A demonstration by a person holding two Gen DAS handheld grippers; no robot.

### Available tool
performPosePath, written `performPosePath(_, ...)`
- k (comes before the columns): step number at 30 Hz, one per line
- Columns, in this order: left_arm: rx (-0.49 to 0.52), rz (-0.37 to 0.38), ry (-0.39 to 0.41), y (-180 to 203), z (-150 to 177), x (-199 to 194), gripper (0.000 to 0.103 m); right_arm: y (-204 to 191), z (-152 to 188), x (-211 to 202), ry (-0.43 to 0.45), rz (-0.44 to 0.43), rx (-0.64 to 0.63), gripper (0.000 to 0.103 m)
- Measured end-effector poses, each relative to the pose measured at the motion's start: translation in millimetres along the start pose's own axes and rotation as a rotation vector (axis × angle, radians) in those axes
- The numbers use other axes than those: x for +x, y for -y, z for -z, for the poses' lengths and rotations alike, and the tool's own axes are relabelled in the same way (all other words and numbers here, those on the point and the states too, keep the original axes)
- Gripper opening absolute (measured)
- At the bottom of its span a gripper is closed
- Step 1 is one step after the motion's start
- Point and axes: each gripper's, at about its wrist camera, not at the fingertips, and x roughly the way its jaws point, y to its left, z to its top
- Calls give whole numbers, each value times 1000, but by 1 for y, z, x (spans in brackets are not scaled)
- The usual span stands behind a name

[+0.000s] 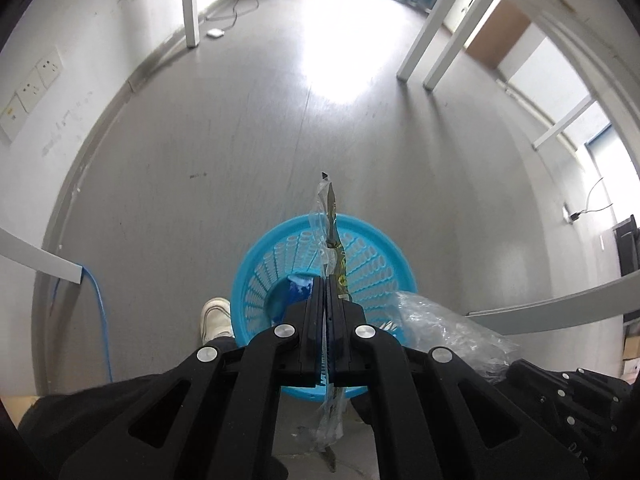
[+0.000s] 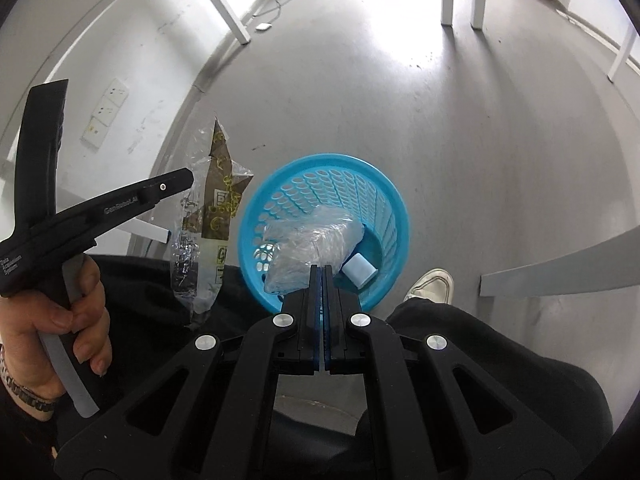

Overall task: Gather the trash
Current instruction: 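Carry the wrapper and clear bag over the blue wastebasket with both grippers, then open both grippers to drop the wrapper and clear bag into the basket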

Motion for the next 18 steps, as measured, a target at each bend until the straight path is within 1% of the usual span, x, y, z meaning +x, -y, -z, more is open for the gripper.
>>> performPosePath(2, -2, -7, -30, 1, -4, 11, 0, 4, -4, 10, -10, 11, 3, 1)
performPosePath(6, -7, -13, -64, 0, -10, 21, 0, 7, -13, 33, -38, 18, 11, 1)
performPosePath(9, -6, -17, -80, 2, -12, 27, 0, 8, -21, 52, -68, 21, 24, 1)
performPosePath(13, 0, -29, -114, 6, -21, 43, 1, 9, -32, 82, -124, 45, 28, 0)
performPosePath(18, -8, -24, -140, 10, -24, 54, 1, 13, -36, 102, -169, 65, 33, 1)
